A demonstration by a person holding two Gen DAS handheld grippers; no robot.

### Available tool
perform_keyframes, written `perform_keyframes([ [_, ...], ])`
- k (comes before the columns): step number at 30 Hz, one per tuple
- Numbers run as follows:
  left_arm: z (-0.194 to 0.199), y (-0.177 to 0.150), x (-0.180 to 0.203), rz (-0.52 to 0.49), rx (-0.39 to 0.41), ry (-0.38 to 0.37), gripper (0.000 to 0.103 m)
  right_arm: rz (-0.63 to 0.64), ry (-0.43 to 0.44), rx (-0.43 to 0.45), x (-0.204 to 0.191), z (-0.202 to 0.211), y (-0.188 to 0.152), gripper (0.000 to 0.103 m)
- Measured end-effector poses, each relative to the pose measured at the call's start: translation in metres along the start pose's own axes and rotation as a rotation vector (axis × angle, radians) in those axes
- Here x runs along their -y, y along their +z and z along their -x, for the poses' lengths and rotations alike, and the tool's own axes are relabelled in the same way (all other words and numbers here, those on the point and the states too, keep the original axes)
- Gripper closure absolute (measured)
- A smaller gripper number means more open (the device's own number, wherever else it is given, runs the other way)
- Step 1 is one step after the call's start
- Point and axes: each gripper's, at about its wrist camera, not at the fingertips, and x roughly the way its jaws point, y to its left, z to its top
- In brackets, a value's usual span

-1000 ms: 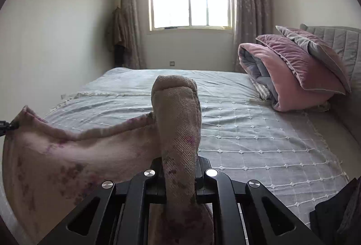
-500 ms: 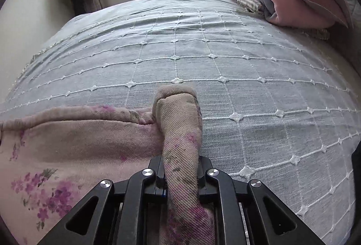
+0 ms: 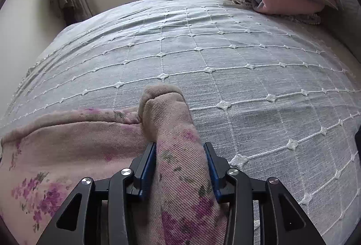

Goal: Fold large clothes
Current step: 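Grasp the jacket edge with both grippers and lift it, then fold the held edge over the jacket body and open both grippers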

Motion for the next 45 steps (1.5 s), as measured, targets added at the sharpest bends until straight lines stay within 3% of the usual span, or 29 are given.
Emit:
perform_keyframes([
  [4, 0.000, 0.002, -0.003, 0.019, -0.022, 0.010, 0.052, -0.020, -0.067, 0.004, 0.003, 0.003, -0.001, 0.035],
  [6, 0.006, 0.011, -0.012, 0.041, -0.070, -0.026, 0.048, -0.046, -0.108, -0.001, 0.006, 0.008, -0.002, 0.020],
  [8, 0.030, 0.018, -0.029, 0.099, -0.064, -0.097, 0.048, -0.056, -0.099, -0.022, 0.012, 0.028, -0.003, 0.020],
  [10, 0.065, 0.018, -0.047, 0.148, -0.014, -0.140, 0.048, -0.098, -0.088, 0.031, 0.021, 0.070, -0.010, 0.020],
  [14, 0.128, -0.006, -0.052, 0.065, -0.002, -0.174, 0.047, -0.135, 0.028, 0.119, 0.029, 0.159, -0.045, 0.020],
  [17, 0.162, -0.040, -0.030, 0.009, -0.012, -0.257, 0.044, -0.093, 0.071, 0.128, 0.007, 0.200, -0.075, 0.020],
  [21, 0.183, -0.082, 0.024, -0.121, -0.046, -0.309, 0.044, -0.014, 0.136, 0.112, -0.047, 0.225, -0.112, 0.020],
  [26, 0.175, -0.122, 0.081, -0.195, -0.121, -0.366, 0.044, 0.077, 0.161, 0.095, -0.103, 0.224, -0.145, 0.020],
  [31, 0.127, -0.150, 0.089, -0.183, -0.164, -0.339, 0.044, 0.206, 0.053, 0.076, -0.122, 0.178, -0.169, 0.020],
  [34, 0.124, -0.158, 0.099, -0.242, -0.124, -0.284, 0.044, 0.266, 0.016, 0.027, -0.127, 0.147, -0.176, 0.014],
  [38, 0.118, -0.158, 0.108, -0.243, -0.113, -0.227, 0.042, 0.219, 0.016, -0.019, -0.124, 0.126, -0.173, 0.012],
  [42, 0.130, -0.159, 0.102, -0.261, -0.081, -0.242, 0.042, 0.208, 0.047, -0.008, -0.117, 0.132, -0.173, 0.013],
  [45, 0.149, -0.151, 0.089, -0.230, -0.042, -0.250, 0.043, 0.156, 0.085, 0.061, -0.102, 0.159, -0.171, 0.014],
])
